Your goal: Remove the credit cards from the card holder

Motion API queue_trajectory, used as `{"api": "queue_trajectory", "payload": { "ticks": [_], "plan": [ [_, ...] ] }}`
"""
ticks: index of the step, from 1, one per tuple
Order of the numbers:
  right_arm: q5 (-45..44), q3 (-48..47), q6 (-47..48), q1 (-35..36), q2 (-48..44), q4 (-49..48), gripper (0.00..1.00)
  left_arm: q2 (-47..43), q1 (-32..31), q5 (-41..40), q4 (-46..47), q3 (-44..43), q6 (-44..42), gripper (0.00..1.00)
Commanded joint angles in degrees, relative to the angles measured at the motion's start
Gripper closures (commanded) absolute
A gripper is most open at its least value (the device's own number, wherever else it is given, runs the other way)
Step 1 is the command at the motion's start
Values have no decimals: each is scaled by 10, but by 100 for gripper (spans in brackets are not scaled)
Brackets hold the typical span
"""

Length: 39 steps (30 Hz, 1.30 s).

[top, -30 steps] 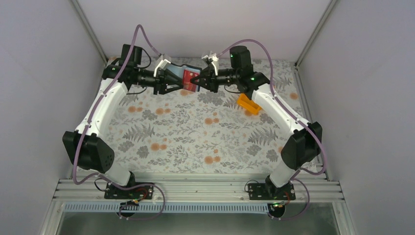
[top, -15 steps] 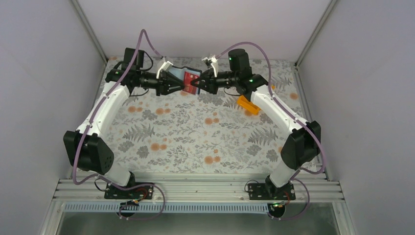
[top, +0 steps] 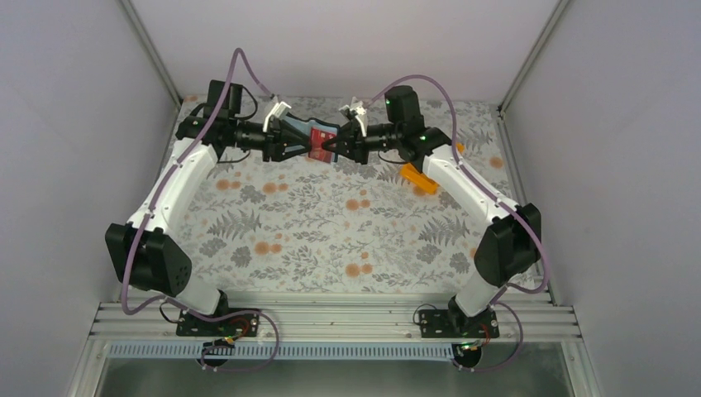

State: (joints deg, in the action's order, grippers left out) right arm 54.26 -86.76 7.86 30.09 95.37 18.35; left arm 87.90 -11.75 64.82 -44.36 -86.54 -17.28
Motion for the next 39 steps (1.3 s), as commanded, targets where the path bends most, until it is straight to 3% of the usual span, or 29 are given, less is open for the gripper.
{"api": "queue_trajectory", "payload": {
  "ticks": [1,10,16,21,25,33,39],
  "plan": [
    [172,-24,36,52,-25,12,96,10,2,-3,83,-19,4,60],
    [169,-28,-8,54,-15,-38,96,13,-46,23,68,11,-13,55],
    [131,-28,-21,50,-9,-50,91,20,-67,104,10,-33,-62,54],
    [78,-16,-83,29,-5,-91,89,12,-69,146,-54,-62,-106,65],
    [31,-15,-126,23,17,-105,88,8,-70,120,-40,-59,-79,67],
    [13,-6,-120,22,4,-82,90,10,-62,20,8,-36,-23,71],
    [15,13,-72,21,-22,-23,92,2,-12,-117,13,-8,-28,55]
  ]
}}
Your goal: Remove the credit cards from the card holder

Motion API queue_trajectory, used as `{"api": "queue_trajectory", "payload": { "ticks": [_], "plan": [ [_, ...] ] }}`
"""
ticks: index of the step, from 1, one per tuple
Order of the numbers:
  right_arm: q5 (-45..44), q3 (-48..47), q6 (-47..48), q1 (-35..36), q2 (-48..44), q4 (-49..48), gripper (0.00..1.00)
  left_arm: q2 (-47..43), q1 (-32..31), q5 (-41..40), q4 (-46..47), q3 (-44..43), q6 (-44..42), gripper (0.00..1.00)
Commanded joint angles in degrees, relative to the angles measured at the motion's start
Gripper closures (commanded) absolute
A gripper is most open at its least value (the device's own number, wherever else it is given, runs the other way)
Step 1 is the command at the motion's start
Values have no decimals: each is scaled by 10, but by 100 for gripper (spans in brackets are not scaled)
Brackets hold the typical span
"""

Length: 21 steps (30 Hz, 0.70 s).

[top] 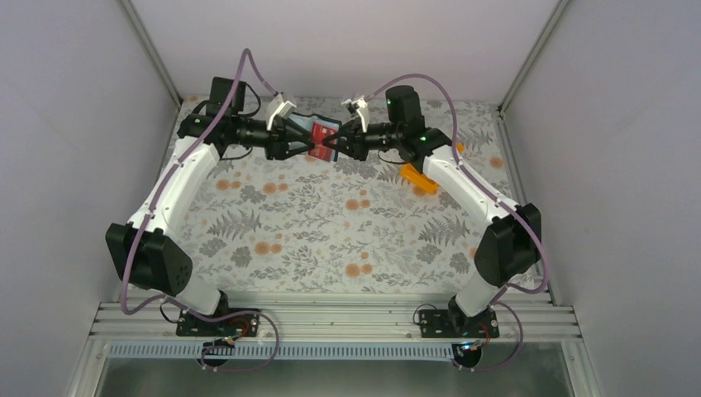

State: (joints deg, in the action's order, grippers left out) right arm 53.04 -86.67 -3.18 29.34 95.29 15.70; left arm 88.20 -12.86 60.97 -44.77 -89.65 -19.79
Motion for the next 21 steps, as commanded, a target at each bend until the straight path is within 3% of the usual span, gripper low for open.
{"api": "queue_trajectory", "payload": {
  "ticks": [1,8,13,21],
  "plan": [
    [41,16,45,28,-26,7,92,-4,5,-95,13,27,-16,49],
    [95,4,120,27,-54,65,93,-11,67,-80,-7,26,-39,1],
    [120,-7,140,26,-52,88,93,-17,75,-50,-26,30,-77,0],
    [150,-21,144,16,-40,76,93,-29,75,91,-125,25,-186,0]
  ]
}}
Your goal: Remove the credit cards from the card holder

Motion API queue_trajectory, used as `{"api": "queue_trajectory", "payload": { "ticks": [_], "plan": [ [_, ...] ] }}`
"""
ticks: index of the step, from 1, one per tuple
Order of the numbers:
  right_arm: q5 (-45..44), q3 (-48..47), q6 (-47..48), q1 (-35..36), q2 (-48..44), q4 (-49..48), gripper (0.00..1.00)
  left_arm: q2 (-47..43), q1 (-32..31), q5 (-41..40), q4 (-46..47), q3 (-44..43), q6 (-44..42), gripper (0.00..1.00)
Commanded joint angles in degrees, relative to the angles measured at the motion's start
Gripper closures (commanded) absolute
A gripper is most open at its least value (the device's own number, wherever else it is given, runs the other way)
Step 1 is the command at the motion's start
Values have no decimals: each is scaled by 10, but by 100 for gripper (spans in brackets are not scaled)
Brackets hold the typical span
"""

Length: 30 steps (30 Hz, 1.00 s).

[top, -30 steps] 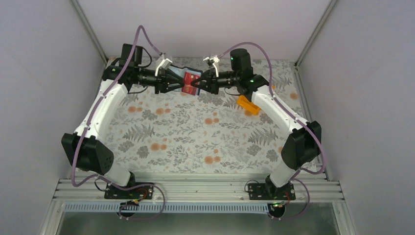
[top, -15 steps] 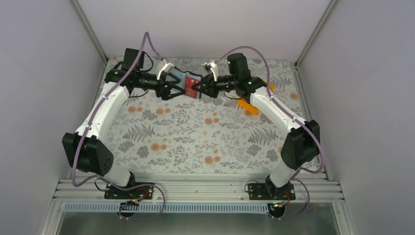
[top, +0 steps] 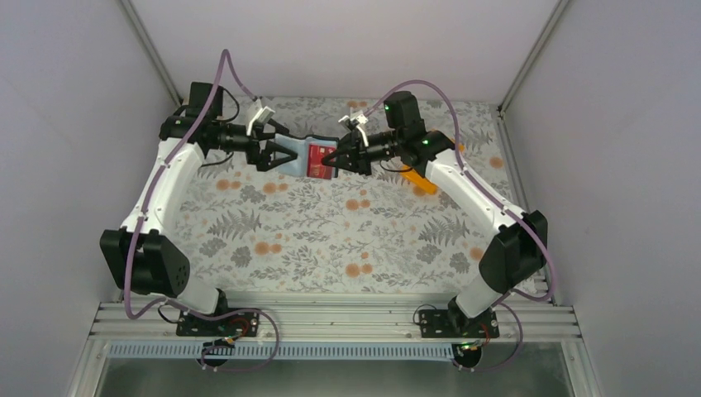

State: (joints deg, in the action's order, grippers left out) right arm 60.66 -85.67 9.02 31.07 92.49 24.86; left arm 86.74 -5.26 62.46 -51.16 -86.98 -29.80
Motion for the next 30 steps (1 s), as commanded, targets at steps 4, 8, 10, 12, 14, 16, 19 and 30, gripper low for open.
{"api": "queue_trajectory", "payload": {
  "ticks": [4,8,10,12,14,16,19,30],
  "plan": [
    [95,-50,34,-8,-4,-4,93,-15,-1,113,-109,-6,-144,6],
    [87,-57,32,-10,4,1,93,-16,-1,136,-122,-8,-153,36],
    [79,-57,30,-11,5,2,92,-14,-1,141,-127,-11,-153,61],
    [64,-56,25,-12,7,2,89,-15,-1,145,-126,-14,-146,90],
    [28,-53,9,-14,10,-2,79,-16,-1,145,-118,-12,-128,97],
    [-25,-49,-19,-22,14,-9,64,-21,-1,126,-101,-5,-100,98],
    [-18,-22,-52,-47,15,-34,51,-27,0,89,-67,5,-71,98],
    [93,18,-38,-50,-5,-101,61,-24,-10,89,-75,-37,-101,98]
  ]
}}
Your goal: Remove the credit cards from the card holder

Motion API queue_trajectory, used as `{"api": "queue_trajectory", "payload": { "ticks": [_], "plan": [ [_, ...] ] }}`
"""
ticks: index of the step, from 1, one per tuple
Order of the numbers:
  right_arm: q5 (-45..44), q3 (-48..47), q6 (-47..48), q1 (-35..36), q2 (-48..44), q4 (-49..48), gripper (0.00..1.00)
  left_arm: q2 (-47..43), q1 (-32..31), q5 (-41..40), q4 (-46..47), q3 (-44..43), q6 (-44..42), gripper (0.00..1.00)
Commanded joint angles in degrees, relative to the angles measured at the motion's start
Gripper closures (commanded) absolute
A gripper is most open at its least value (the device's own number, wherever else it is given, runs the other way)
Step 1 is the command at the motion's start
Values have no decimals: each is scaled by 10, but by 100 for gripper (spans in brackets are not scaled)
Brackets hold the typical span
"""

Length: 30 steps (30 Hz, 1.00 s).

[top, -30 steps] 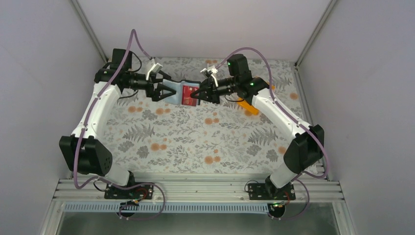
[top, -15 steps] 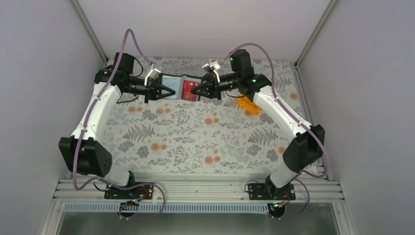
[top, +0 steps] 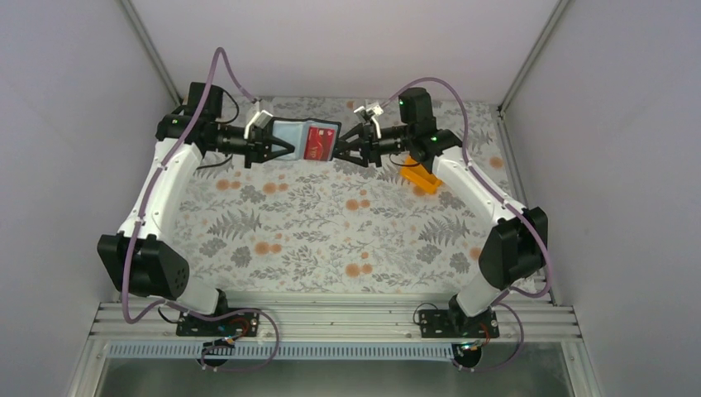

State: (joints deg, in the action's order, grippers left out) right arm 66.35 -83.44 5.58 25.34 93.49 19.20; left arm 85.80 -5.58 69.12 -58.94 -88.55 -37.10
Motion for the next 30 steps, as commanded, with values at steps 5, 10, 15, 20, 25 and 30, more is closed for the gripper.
{"api": "queue_trajectory", "payload": {
  "ticks": [5,10,15,20,25,30],
  "plan": [
    [29,-2,-15,13,-12,-72,85,-11,-20,28,-4,-25,-42,98],
    [18,-10,-18,35,-16,-87,93,-6,-33,29,12,-9,-31,98],
    [-4,-16,-30,52,-18,-101,85,-3,-45,29,7,-7,-36,98],
    [-28,-14,-45,53,-12,-105,84,-3,-45,42,-15,-14,-58,98],
    [-23,-16,-55,53,-2,-111,87,-2,-45,48,-23,-12,-68,98],
    [-5,-16,-52,53,-2,-109,96,1,-44,44,-25,-12,-68,98]
  ]
}}
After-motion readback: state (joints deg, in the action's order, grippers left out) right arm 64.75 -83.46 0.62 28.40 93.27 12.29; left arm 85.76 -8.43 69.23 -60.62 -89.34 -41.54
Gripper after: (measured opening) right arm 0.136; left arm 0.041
